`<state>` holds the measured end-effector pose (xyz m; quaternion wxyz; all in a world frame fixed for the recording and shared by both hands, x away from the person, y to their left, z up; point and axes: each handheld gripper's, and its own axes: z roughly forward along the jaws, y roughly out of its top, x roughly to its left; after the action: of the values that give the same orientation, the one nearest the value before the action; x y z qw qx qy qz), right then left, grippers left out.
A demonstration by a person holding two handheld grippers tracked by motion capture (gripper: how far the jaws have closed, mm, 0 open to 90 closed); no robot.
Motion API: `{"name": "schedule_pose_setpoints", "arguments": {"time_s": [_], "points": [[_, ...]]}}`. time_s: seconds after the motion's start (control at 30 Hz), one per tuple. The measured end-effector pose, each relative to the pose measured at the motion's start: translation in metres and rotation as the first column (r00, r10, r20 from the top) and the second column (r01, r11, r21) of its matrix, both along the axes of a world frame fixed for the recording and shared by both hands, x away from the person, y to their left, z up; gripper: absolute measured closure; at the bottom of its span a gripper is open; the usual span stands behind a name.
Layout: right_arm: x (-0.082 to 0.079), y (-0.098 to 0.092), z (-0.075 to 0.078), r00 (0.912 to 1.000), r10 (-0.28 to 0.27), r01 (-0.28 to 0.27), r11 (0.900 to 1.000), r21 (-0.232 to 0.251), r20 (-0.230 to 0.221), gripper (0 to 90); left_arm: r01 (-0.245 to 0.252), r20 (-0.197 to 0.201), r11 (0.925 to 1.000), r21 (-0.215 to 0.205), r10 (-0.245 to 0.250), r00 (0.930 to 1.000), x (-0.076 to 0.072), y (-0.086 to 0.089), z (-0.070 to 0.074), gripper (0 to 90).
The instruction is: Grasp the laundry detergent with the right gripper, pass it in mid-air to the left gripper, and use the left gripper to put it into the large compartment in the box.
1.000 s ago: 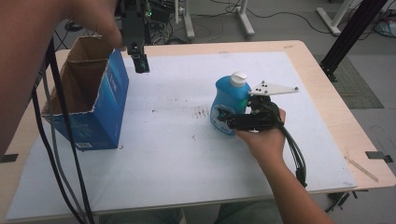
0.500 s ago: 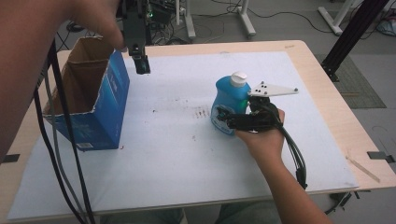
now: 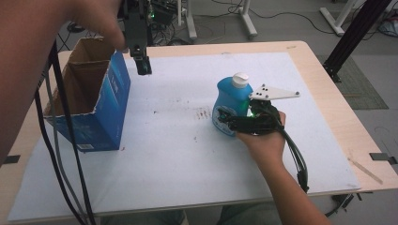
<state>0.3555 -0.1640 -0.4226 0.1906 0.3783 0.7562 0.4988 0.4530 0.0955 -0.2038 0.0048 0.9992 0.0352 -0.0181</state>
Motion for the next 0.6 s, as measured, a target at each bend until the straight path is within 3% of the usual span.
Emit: {"name": "schedule_pose_setpoints", "arguments": {"time_s": [0.2, 0.37, 0.6], "points": [[-0.0012, 0.0014, -0.0011, 0.9999, 0.002, -0.002, 1.000, 0.003, 0.015, 37.9, -0.003, -0.001, 1.0000, 0.006, 0.003, 1.0000, 0.0002, 0.0003, -0.0005, 1.7], [-0.0029, 0.0036, -0.0011, 0.9986, 0.009, -0.008, 1.000, -0.010, 0.053, 42.8, -0.004, -0.001, 1.0000, 0.005, 0.004, 1.0000, 0.0001, 0.0002, -0.0007, 1.7], [-0.0032, 0.0030, -0.0003, 0.9980, 0.025, -0.023, 0.999, -0.022, 0.059, 45.0, 0.001, -0.005, 1.0000, 0.007, -0.001, 1.0000, -0.0008, -0.0012, -0.0035, 1.7]]}}
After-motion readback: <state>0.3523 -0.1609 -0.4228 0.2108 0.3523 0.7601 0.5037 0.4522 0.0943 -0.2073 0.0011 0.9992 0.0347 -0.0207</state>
